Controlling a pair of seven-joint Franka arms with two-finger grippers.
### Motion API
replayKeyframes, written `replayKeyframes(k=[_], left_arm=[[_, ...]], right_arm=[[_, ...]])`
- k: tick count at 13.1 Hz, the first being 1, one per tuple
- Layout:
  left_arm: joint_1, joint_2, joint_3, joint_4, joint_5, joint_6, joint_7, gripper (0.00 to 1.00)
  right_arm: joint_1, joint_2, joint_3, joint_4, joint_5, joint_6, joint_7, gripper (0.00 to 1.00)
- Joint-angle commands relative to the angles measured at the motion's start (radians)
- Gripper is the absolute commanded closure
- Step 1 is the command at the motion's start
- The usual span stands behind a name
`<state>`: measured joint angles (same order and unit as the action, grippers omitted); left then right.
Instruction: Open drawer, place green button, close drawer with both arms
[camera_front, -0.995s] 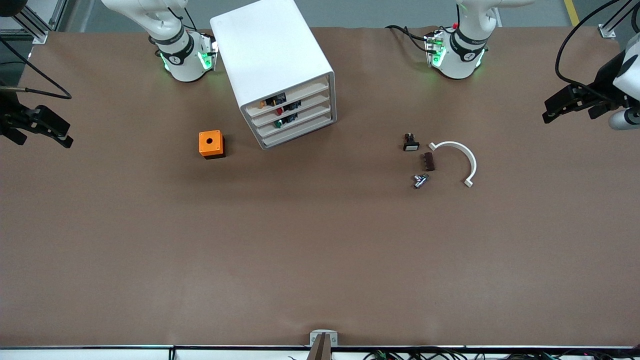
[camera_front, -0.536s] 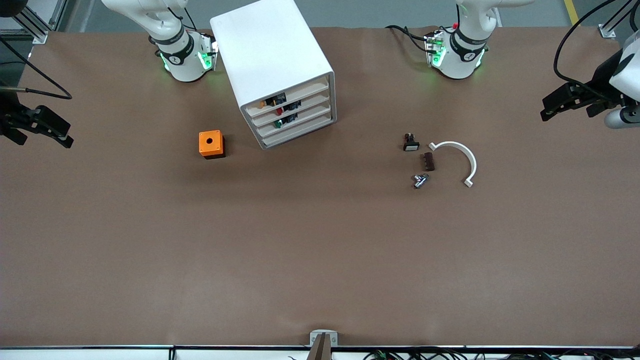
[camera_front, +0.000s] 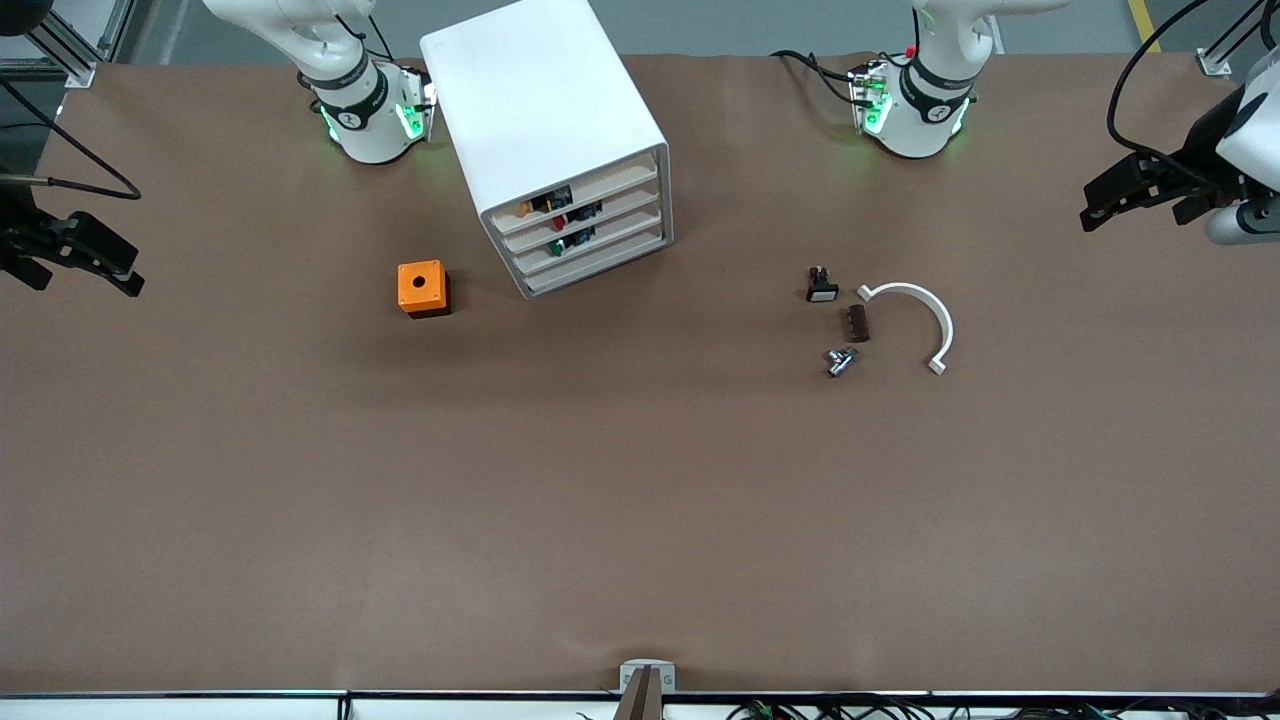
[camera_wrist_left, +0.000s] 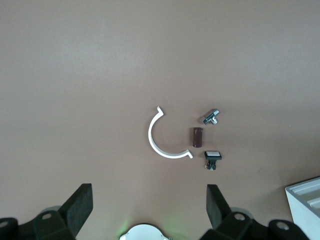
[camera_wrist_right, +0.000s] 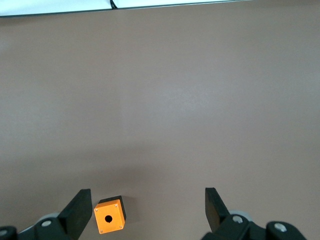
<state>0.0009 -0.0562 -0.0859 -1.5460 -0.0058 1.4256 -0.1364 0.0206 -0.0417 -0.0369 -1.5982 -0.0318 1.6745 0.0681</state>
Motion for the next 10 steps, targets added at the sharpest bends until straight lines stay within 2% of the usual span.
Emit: replayKeyframes(k=[1, 10], left_arm=[[0.018, -0.01, -0.011, -0.003, 0.012, -0.011, 0.031, 0.0], [0.01, 0.032, -0.014, 0.029, 0.043, -0.023, 0.02, 0.0]], right_arm=[[-0.033, 0.005, 0.012, 0.012, 0.007, 0.004, -0.027, 0.0], [-0.041, 0.003, 0.015, 0.006, 0.01, 0.007, -0.036, 0.0]])
